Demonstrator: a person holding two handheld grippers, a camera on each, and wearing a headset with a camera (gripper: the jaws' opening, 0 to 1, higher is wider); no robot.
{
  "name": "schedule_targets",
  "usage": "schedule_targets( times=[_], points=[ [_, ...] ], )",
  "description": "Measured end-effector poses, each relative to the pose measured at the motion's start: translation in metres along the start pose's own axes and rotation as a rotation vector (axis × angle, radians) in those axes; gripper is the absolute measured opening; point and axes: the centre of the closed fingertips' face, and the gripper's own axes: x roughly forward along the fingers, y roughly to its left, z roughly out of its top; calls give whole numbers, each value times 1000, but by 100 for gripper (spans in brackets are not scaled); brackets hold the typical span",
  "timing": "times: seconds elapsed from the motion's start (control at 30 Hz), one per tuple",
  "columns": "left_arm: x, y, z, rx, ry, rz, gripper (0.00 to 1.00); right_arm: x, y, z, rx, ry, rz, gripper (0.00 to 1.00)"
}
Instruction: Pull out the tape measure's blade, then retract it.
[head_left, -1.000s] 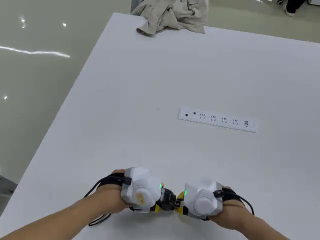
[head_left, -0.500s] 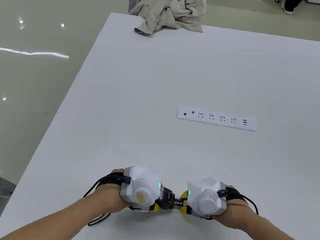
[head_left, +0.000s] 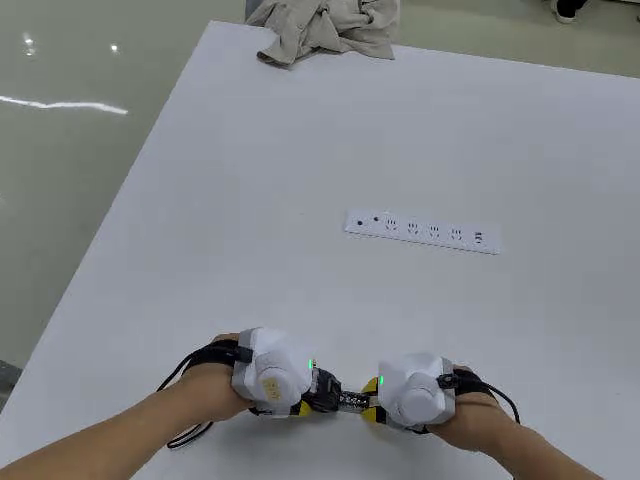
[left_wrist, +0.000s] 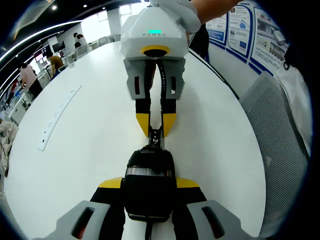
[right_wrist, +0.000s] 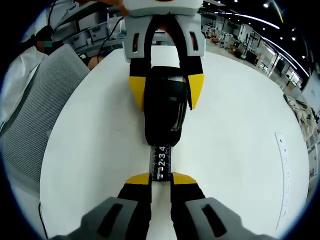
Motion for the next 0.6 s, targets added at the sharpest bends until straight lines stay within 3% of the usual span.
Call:
schedule_targets(
  times=[0.6],
  points=[
    [0, 0, 0, -2, 10, 2, 33, -16, 2, -23, 32, 11, -7, 13]
  ],
)
